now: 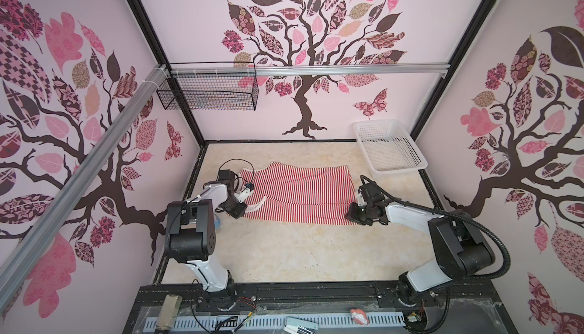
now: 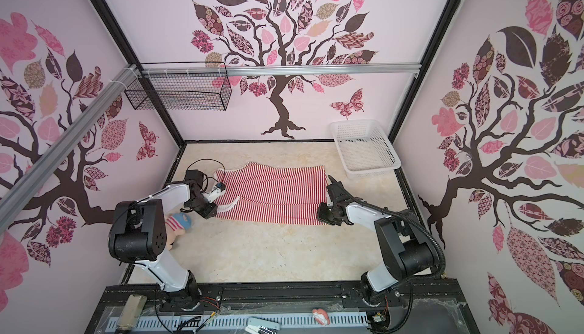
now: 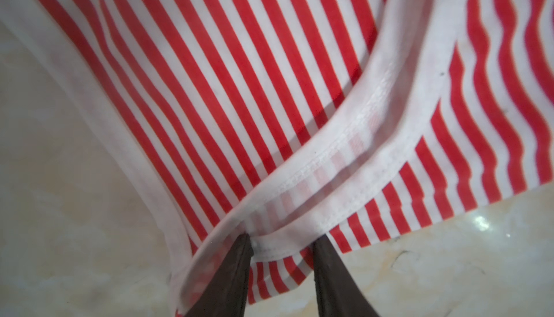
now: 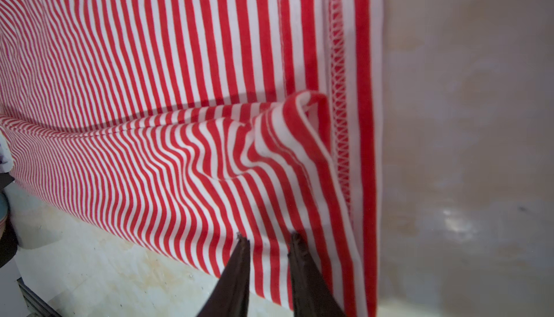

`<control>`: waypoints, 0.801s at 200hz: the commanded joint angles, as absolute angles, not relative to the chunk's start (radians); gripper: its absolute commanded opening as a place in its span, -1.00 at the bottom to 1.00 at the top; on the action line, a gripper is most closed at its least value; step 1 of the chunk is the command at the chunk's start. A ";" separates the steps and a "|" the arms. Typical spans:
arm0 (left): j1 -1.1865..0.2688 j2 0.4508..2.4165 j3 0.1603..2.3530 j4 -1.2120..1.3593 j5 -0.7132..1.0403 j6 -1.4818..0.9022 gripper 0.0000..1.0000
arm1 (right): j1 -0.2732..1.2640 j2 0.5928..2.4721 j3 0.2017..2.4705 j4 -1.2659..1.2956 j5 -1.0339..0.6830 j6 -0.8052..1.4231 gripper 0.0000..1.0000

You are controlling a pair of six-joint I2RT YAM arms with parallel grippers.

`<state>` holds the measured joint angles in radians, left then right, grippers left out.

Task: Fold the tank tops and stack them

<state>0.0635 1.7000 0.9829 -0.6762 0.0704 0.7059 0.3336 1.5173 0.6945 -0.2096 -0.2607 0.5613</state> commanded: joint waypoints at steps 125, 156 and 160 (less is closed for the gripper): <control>0.063 1.348 0.720 -0.902 0.065 0.793 -0.26 | 0.339 1.225 0.489 -0.479 -0.250 0.596 -0.44; 0.063 1.266 0.747 -0.919 0.086 0.768 -0.19 | 0.338 1.185 0.537 -0.505 -0.241 0.603 -0.27; 0.063 1.258 0.759 -0.926 0.091 0.766 -0.17 | 0.339 1.179 0.548 -0.510 -0.238 0.604 -0.23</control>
